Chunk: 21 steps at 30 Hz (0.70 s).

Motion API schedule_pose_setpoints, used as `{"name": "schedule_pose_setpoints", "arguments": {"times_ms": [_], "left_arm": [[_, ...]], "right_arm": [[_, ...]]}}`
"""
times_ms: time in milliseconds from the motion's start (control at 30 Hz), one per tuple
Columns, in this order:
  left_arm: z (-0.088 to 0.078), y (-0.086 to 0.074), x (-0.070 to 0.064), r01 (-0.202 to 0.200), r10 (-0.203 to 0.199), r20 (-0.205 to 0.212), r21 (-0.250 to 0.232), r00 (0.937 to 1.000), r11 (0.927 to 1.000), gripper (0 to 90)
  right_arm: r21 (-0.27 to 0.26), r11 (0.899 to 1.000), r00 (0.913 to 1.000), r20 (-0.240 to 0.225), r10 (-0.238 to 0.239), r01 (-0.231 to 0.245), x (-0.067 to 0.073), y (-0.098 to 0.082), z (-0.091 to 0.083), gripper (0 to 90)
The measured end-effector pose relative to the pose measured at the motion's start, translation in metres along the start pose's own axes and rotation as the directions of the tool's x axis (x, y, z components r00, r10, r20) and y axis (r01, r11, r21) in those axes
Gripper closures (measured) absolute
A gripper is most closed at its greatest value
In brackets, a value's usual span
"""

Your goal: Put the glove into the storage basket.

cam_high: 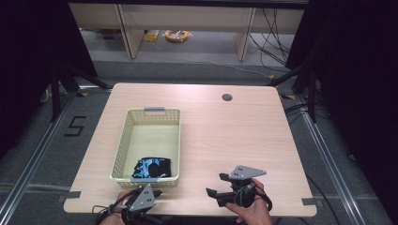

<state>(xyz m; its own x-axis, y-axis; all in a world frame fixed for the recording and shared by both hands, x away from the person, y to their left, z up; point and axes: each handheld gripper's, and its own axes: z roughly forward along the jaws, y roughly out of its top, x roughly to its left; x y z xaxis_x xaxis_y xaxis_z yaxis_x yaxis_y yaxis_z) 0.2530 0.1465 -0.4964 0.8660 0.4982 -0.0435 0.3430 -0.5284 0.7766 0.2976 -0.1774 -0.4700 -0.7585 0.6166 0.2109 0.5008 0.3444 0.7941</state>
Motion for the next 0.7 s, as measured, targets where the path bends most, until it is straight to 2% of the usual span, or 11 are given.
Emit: {"name": "schedule_pose_setpoints", "arguments": {"times_ms": [33, 67, 200, 267, 300, 433, 467, 500, 633, 667, 700], "left_arm": [[0.0, -0.001, 0.0, 0.007, -0.007, 0.003, -0.003, 1.0, 1.0, 16.2], [0.0, -0.001, 0.001, -0.015, 0.015, 0.004, -0.002, 0.9999, 0.9999, 16.2], [-0.001, -0.005, -0.001, 0.007, -0.007, 0.001, 0.003, 1.0, 1.0, 16.2], [-0.002, -0.006, 0.0, -0.007, 0.007, -0.001, 0.013, 1.0, 0.9999, 16.1], [-0.002, -0.006, 0.0, -0.011, 0.011, -0.005, 0.012, 0.9999, 0.9999, 16.1], [-0.003, -0.008, -0.002, 0.004, -0.004, 0.004, -0.007, 1.0, 1.0, 16.1], [-0.005, -0.008, 0.0, -0.016, 0.016, -0.009, 0.008, 0.9998, 0.9998, 16.1], [-0.004, -0.009, -0.002, 0.003, -0.003, -0.008, -0.015, 1.0, 0.9999, 16.1], [-0.004, -0.01, 0.0, -0.008, 0.008, -0.001, -0.004, 1.0, 1.0, 16.1], [-0.004, -0.01, -0.001, 0.015, -0.015, 0.005, -0.008, 0.9999, 0.9999, 16.1], [-0.005, -0.01, 0.0, -0.004, 0.004, 0.019, -0.008, 0.9998, 1.0, 16.0]], "right_arm": [[0.004, 1.0, 0.9996, -0.004, 0.028, -0.028, 0.002, -0.002, 0.0, 25.8], [0.004, 1.0, 0.9998, -0.002, 0.02, -0.02, 0.002, -0.003, -0.001, 25.5], [0.014, 1.0, 0.9995, 0.016, 0.025, -0.026, 0.005, -0.01, -0.004, 25.1], [0.021, 0.999, 0.9989, 0.003, 0.047, -0.047, 0.009, -0.015, -0.004, 24.5], [0.022, 1.0, 0.9994, 0.027, 0.02, -0.021, 0.008, -0.017, -0.005, 24.2], [0.044, 0.998, 0.9993, 0.017, 0.034, -0.035, 0.014, -0.023, -0.009, 23.3], [0.035, 0.999, 0.9994, 0.034, 0.009, -0.01, 0.013, -0.025, -0.009, 23.0], [0.042, 0.999, 0.9995, 0.028, 0.011, -0.012, 0.015, -0.027, -0.012, 22.6], [0.053, 0.999, 0.9996, 0.027, -0.003, 0.002, 0.019, -0.034, -0.015, 23.0], [0.058, 0.998, 0.9994, 0.033, 0.002, -0.004, 0.02, -0.036, -0.015, 23.3], [0.066, 0.998, 0.9999, 0.016, 0.001, -0.002, 0.02, -0.038, -0.015, 23.2]]}}
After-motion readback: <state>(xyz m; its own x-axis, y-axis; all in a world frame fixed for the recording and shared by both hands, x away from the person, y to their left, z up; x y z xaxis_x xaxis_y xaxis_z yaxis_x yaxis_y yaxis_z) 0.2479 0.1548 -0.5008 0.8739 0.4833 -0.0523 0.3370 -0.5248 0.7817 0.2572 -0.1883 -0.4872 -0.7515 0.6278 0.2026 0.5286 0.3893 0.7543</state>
